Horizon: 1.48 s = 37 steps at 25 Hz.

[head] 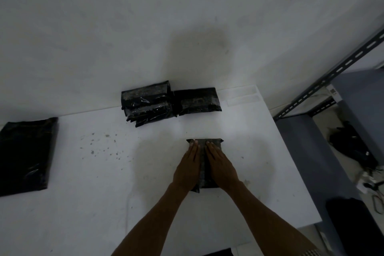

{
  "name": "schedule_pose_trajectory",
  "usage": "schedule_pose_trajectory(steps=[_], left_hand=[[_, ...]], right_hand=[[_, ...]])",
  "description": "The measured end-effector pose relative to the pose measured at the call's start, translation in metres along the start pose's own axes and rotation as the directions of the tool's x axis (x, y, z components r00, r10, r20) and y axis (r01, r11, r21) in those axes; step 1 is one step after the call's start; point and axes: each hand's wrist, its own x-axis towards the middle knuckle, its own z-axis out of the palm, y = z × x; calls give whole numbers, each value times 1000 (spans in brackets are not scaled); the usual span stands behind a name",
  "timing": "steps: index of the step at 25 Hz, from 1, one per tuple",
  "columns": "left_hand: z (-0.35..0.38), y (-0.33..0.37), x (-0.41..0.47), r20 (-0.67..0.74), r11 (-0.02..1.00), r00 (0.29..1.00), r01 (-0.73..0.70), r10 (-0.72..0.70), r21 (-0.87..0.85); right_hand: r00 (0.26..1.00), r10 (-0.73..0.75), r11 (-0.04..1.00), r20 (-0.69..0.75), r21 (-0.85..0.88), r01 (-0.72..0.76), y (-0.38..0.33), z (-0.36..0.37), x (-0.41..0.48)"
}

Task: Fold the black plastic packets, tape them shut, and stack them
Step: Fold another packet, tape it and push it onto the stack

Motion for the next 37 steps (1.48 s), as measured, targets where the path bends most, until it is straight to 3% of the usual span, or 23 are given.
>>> schedule_pose_trajectory(steps=[3,7,10,16,19,22,25,29,32,34,36,37], left_hand=[[6,-13,-1,80,994,996,-50,43,95],[-6,-6,-3,48,995,999,-3,-1,98],[-10,-3,-3,32,981,999,0,-6,195],[-12,-1,-8,1,974,1000,10,-10,227],[-18,2,-9,13,968,1000,15,-19,249],[-19,2,-4,43,979,998,34,-43,200],[-24,1,5,40,993,999,0,-5,117],[-26,-6,13,17,988,998,-66,64,137],[-17,-9,18,57,994,994,-93,90,56],[-8,-6,16,33,988,999,7,-2,-156],[-3,-1,14,34,946,992,126,-122,-299],[1,0,13,53,927,987,158,-149,-341]], right_hand=[[997,-32,998,69,-49,35,1,-4,-5],[996,-33,999,85,-12,34,-2,-14,-3],[1000,-9,1000,24,3,9,-2,-19,-2],[999,-17,958,30,-287,25,3,-21,-6],[999,-4,949,54,-315,20,5,-18,-9],[999,-30,963,-16,-267,25,4,-18,-2],[999,-40,972,3,-233,39,0,-25,6],[997,2,974,82,-228,17,-1,-25,4],[999,31,997,-26,-70,-33,-11,-30,10],[995,76,996,-69,40,-74,-15,-35,13],[996,11,1000,-90,-17,-12,-15,-30,10],[999,1,1000,-32,-30,-2,-15,-28,8]])
